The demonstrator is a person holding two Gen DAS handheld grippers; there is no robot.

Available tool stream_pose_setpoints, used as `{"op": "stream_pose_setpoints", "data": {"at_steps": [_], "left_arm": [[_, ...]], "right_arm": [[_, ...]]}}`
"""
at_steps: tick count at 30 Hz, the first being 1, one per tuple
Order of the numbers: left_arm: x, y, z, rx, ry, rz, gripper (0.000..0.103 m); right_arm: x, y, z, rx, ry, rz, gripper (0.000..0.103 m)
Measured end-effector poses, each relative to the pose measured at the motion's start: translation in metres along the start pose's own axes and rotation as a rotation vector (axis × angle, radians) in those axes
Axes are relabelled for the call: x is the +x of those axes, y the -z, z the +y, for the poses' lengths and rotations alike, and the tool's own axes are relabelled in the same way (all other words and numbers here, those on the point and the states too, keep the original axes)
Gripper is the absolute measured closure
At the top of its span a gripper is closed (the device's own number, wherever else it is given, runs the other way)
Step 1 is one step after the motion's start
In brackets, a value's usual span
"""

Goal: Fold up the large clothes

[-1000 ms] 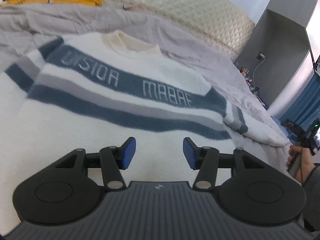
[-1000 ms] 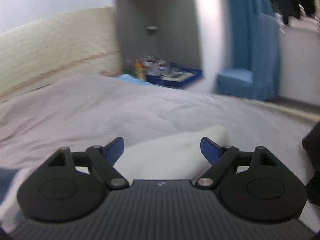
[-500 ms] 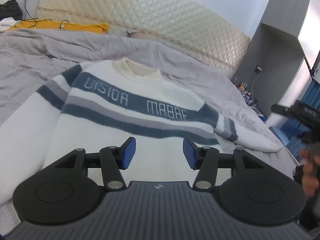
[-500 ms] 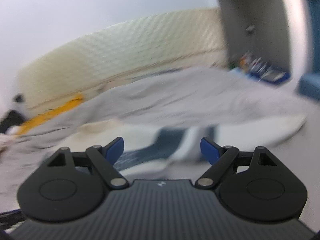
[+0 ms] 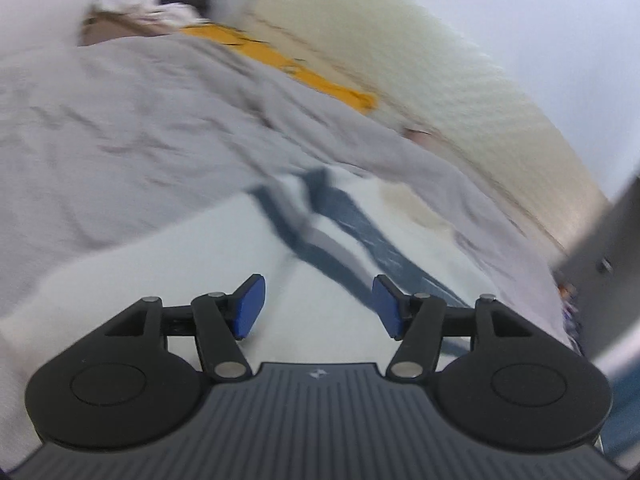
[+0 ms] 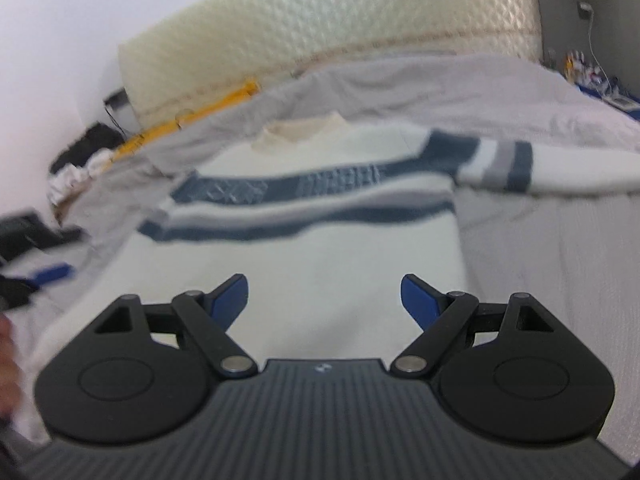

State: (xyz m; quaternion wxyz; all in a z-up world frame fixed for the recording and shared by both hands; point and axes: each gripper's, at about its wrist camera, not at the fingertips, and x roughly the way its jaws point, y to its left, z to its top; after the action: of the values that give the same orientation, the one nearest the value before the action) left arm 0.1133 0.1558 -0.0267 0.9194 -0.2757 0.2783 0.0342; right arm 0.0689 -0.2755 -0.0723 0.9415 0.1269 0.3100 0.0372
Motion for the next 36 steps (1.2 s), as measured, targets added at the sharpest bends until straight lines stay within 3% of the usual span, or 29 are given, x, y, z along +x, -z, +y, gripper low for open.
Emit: {"op": "stream_pose_setpoints", "data": {"at_steps": [3, 7, 10, 15, 21, 27, 32, 34, 36], "left_arm": [[-0.003, -0.02, 0.032, -0.059, -0.103, 0.036, 0.028], [-0.009, -0.037, 0.074, -0.144, -0.206, 0.077, 0.028], [-0.012, -0.03, 0.099, -0.238, -0.306, 0.074, 0.028], [-0.014, -0.021, 0.141, -0.491, -0.384, 0.086, 0.028], [-0.011, -0.011, 0.163, -0.593, -0.42, 0.131, 0.028], [-0.003, -0.009, 0.167, -0.559, -0.436, 0.158, 0.03], [0.013, -0.014, 0.153, -0.354, -0.508, 0.219, 0.056], [0.012, -0.019, 0.149, -0.31, -0.504, 0.213, 0.072], [0.01, -0.03, 0.147, -0.27, -0.485, 0.221, 0.08]], "right_arm": [[0.014, 0.009, -0.006, 0.044, -0.012, 0.058, 0.018], [0.025, 0.01, -0.008, 0.121, -0.104, 0.099, 0.018], [0.029, 0.011, -0.004, 0.133, -0.141, 0.111, 0.018], [0.036, 0.016, -0.002, 0.132, -0.135, 0.147, 0.018], [0.046, 0.022, -0.005, 0.192, -0.14, 0.197, 0.018], [0.054, 0.029, 0.009, 0.103, -0.108, 0.198, 0.016], [0.056, 0.031, 0.016, 0.057, -0.102, 0.19, 0.016], [0.055, 0.031, 0.016, 0.047, -0.103, 0.188, 0.016], [0.055, 0.031, 0.015, 0.046, -0.105, 0.185, 0.016]]}}
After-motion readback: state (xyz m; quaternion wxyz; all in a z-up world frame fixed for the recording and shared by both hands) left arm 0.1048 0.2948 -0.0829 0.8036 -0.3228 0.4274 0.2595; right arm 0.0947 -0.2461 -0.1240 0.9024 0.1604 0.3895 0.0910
